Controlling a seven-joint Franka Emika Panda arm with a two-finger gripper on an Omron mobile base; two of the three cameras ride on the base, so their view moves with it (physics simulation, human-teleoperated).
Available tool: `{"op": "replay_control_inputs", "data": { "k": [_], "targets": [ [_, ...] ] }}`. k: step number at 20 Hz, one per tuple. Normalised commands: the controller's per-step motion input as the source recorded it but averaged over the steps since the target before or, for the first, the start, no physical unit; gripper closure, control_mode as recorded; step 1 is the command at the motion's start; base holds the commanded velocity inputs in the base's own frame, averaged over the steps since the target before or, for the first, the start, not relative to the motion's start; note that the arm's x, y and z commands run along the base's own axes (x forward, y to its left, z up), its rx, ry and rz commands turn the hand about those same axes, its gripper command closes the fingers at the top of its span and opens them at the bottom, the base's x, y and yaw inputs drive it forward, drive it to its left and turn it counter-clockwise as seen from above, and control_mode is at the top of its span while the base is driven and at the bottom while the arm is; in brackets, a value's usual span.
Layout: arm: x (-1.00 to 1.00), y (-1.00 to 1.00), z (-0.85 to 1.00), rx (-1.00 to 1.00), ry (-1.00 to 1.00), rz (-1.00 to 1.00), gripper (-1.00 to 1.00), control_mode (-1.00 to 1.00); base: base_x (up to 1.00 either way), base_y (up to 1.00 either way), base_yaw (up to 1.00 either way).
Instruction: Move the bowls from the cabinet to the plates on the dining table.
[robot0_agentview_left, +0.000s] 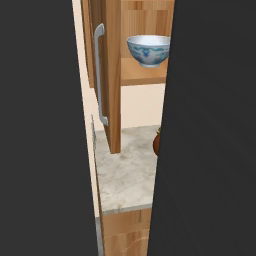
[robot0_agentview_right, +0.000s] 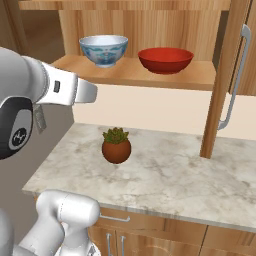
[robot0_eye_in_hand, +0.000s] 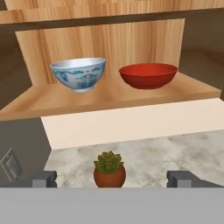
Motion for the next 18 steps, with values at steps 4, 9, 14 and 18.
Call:
{"op": "replay_control_inputs", "data": {
  "k": [4,9,14,18],
  "targets": [
    [0.38,0.0,0.0,0.0,0.0,-0.05,-1.0,-1.0,0.0,0.0,0.0],
    [0.06,0.01,0.0,0.14,0.0,-0.09,-1.0,-1.0,0.0,0.0,0.0],
    [0.19,0.0,0.0,0.28,0.0,-0.05,-1.0,-1.0,0.0,0.0,0.0],
    [0.31,0.0,0.03,0.32,0.01,0.01,-1.0,-1.0,0.0,0.0,0.0]
  ]
}}
